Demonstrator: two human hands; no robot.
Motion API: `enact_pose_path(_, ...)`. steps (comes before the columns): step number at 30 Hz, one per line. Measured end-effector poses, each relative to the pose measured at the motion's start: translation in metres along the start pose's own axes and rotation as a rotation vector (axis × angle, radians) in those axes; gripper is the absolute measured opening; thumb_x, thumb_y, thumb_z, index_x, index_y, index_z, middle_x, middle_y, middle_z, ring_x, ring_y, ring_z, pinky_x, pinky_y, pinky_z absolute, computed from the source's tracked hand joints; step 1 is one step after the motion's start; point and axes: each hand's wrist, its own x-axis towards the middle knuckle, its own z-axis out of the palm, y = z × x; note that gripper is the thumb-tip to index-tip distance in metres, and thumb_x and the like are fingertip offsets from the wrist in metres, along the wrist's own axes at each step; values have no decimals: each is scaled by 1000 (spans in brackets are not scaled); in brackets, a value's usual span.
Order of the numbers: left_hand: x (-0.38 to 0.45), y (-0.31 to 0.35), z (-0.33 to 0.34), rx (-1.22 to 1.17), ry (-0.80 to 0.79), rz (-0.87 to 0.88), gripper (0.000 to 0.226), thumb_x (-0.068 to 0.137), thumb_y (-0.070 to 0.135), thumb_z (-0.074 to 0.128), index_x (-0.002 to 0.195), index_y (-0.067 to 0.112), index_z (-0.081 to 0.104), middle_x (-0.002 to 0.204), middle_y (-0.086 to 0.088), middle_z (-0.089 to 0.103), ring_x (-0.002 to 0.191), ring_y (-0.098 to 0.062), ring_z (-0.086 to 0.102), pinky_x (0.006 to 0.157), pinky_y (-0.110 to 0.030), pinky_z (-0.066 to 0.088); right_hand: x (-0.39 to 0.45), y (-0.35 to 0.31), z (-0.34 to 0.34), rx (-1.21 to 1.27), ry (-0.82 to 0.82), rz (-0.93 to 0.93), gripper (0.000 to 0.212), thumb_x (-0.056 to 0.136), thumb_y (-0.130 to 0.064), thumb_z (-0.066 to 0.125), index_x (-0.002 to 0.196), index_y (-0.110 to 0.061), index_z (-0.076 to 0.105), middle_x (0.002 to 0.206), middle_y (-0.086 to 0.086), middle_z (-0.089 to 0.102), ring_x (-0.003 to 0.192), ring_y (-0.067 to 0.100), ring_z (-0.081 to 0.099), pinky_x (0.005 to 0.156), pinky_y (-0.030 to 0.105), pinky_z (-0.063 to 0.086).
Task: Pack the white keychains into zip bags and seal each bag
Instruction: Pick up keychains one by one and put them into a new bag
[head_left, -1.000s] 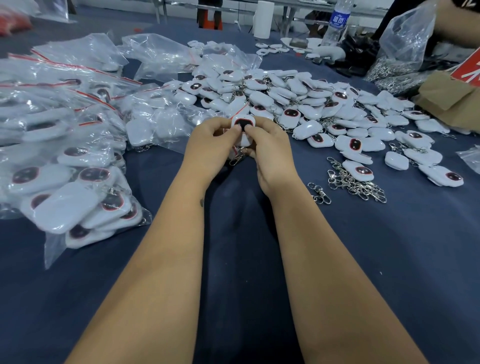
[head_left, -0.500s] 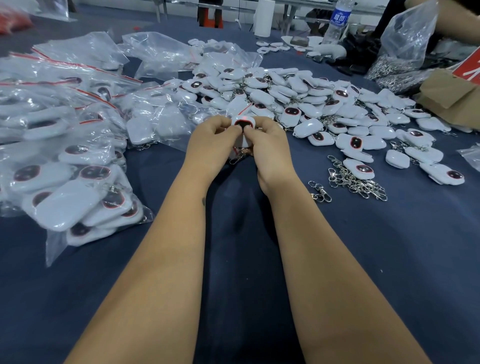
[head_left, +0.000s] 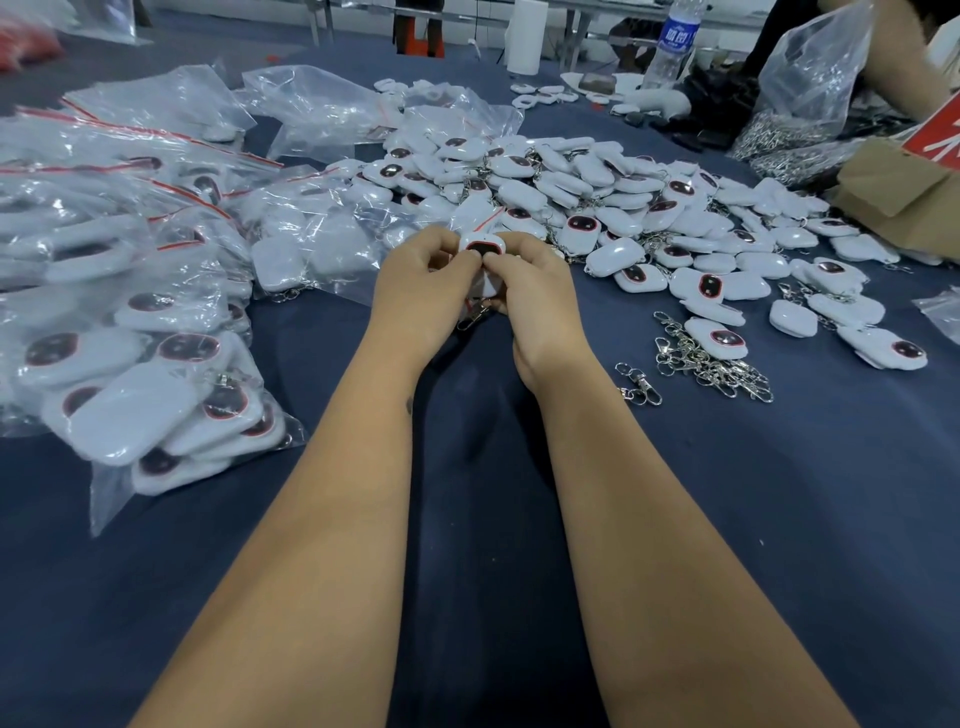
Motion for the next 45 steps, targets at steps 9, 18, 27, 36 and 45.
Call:
enact_pose_path(9,-1,0,3,105,59,56,16,93,26,56,86,18,68,67,5,64,56,-7,54,58,-22,47,-1,-1,1,6,1,-9,26,87,7,54,108,-3,63,85,12,71,76,20,65,75,37,53)
enact_pose_path(18,1,-4,-1,153,224,78,31,87,13,62,112,24,48,74,7,59,70,-16,61,64,-28,48,-4,-16,-6,437,208,-97,25,88,15,53,91,-9,49,78,5,57,74,18,64,81,29,59)
enact_pose_path(27,-2,3,1,157,179,27,22,89,14,55,103,17,72,84,0,71,78,-19,67,77,-38,58,-10,-7,2,-98,139,-184,26,84,-2,70,92,-21,54,95,5,67,84,14,62,81,27,53)
enact_pose_path(36,-5,7,-1,94,328,136,13,93,18,53,97,23,65,93,-3,65,65,1,60,71,-31,56,-10,1,1,-431,36,-246,22,92,-22,60,74,-24,48,67,-14,50,59,0,44,57,15,34)
enact_pose_path(45,-4,5,1,53,355,127,7,94,21,54,94,25,60,73,11,58,61,-2,57,72,-36,55,-12,-2,2,-466,12,-253,27,88,-12,60,109,-26,50,72,-8,60,70,9,59,64,23,47)
